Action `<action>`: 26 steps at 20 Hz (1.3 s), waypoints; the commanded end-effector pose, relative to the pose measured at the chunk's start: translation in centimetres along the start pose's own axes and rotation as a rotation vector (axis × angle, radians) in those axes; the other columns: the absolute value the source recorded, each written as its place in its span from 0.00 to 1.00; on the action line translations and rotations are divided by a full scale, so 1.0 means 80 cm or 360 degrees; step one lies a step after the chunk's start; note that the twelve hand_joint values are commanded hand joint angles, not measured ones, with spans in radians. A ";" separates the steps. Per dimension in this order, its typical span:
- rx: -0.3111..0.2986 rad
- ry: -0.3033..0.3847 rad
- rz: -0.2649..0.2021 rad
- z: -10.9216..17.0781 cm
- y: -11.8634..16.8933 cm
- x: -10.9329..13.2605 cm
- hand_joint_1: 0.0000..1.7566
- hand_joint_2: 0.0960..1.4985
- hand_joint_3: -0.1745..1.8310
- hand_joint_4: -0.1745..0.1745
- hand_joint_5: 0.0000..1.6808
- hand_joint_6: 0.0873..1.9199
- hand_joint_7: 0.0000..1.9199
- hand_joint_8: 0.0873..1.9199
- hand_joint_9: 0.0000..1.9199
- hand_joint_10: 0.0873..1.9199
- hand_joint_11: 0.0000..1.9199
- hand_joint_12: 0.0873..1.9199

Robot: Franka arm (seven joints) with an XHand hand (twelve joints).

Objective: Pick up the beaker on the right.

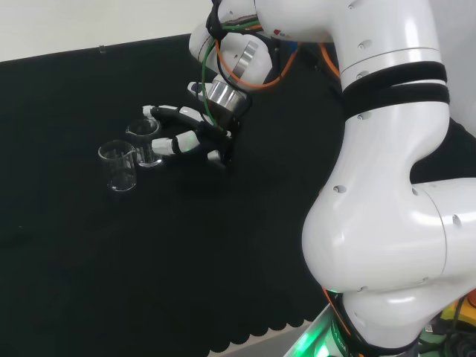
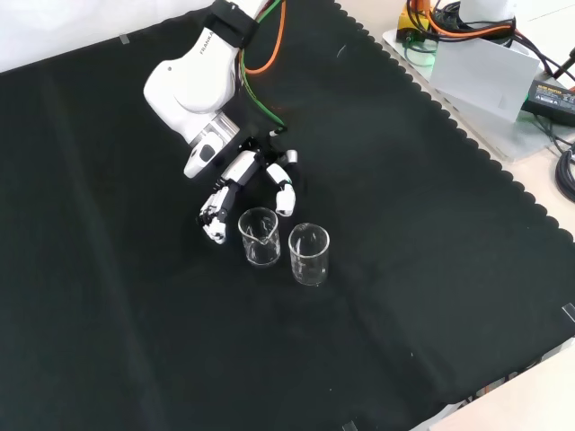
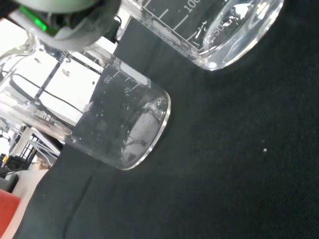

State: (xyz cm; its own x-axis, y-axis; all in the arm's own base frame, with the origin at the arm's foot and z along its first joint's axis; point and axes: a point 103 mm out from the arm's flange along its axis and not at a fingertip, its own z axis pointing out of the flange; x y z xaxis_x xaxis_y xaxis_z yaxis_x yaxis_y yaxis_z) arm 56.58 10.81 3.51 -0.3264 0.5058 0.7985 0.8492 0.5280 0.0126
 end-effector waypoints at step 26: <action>-0.0027 0.0040 -0.0021 0.017 0.018 0.012 0.47 0.29 0.41 0.26 0.20 0.00 0.15 0.32 0.21 0.31 0.00 0.64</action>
State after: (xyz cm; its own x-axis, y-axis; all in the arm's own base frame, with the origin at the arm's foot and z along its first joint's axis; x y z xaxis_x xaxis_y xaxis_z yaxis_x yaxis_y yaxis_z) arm 56.91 12.73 3.55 -0.3294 0.4807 0.8127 0.8493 0.5269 0.0326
